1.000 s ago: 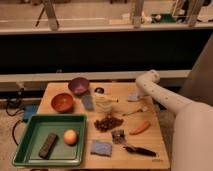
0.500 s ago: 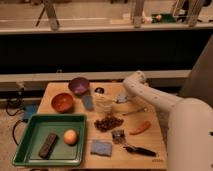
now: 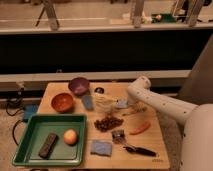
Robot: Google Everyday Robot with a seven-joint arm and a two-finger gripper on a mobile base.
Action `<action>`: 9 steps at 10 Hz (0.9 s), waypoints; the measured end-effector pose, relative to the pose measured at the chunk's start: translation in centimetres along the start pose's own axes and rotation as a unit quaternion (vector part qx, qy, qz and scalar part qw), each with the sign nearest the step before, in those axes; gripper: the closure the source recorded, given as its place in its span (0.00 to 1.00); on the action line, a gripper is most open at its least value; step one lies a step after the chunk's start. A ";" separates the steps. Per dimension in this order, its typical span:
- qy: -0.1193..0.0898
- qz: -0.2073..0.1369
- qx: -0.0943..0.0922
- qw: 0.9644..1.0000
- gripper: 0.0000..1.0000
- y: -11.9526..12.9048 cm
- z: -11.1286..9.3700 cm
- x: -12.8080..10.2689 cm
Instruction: Wipe table surface with towel
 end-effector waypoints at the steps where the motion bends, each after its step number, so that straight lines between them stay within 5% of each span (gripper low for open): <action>1: 0.004 0.004 -0.001 1.000 1.00 0.6 -0.2 1.1; 6: 0.041 0.046 -0.007 0.998 1.00 -0.4 0.3 6.2; 9: 0.052 0.061 -0.008 0.997 1.00 -2.7 0.8 6.5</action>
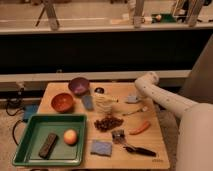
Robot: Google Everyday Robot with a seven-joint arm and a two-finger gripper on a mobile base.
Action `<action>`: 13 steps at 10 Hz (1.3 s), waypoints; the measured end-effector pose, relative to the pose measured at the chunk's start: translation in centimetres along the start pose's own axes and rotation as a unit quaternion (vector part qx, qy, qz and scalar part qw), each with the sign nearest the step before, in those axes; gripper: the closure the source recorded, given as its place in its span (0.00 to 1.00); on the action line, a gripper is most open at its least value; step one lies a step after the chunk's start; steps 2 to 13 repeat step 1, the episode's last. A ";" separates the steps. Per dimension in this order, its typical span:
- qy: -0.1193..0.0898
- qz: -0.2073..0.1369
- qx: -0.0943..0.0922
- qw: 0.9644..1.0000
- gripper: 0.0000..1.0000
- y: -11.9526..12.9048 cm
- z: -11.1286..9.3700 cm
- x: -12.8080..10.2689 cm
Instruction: Wipe table surface with towel
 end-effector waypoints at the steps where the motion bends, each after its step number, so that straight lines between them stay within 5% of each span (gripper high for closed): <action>1: -0.002 -0.002 -0.001 1.000 0.98 -0.2 0.1 -0.4; 13: -0.002 -0.002 -0.001 1.000 0.98 -0.2 0.1 -0.4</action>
